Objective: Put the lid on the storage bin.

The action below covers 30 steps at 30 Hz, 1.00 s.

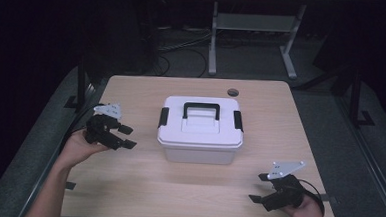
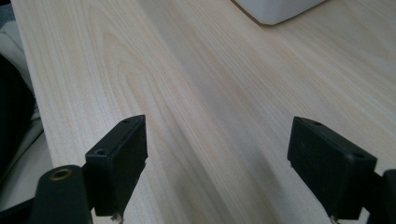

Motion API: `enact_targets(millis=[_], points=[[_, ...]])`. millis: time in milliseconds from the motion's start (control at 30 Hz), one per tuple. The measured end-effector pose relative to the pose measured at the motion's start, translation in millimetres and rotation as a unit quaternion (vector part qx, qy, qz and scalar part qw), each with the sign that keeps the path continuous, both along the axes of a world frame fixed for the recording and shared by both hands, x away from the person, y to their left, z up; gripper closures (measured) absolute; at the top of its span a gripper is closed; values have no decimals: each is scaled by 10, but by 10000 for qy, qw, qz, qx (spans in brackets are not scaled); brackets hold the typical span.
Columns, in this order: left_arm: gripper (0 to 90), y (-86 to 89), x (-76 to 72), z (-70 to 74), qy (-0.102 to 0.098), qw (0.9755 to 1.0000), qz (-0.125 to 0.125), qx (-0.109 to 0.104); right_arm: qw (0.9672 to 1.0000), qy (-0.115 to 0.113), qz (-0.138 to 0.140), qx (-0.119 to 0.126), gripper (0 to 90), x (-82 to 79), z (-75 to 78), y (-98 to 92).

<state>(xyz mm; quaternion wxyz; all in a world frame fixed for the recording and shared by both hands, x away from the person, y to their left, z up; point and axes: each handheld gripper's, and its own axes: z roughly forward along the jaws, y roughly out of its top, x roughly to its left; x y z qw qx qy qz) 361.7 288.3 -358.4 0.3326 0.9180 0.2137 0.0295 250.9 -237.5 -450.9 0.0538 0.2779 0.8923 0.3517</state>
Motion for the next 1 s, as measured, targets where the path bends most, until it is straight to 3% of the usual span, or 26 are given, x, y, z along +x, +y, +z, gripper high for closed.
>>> enact_targets(millis=[1000], points=[[363, 300, -331, -182, 33, 9995, 321, 6, 10000, 10, 22, -43, 199, -8, -19, 38]])
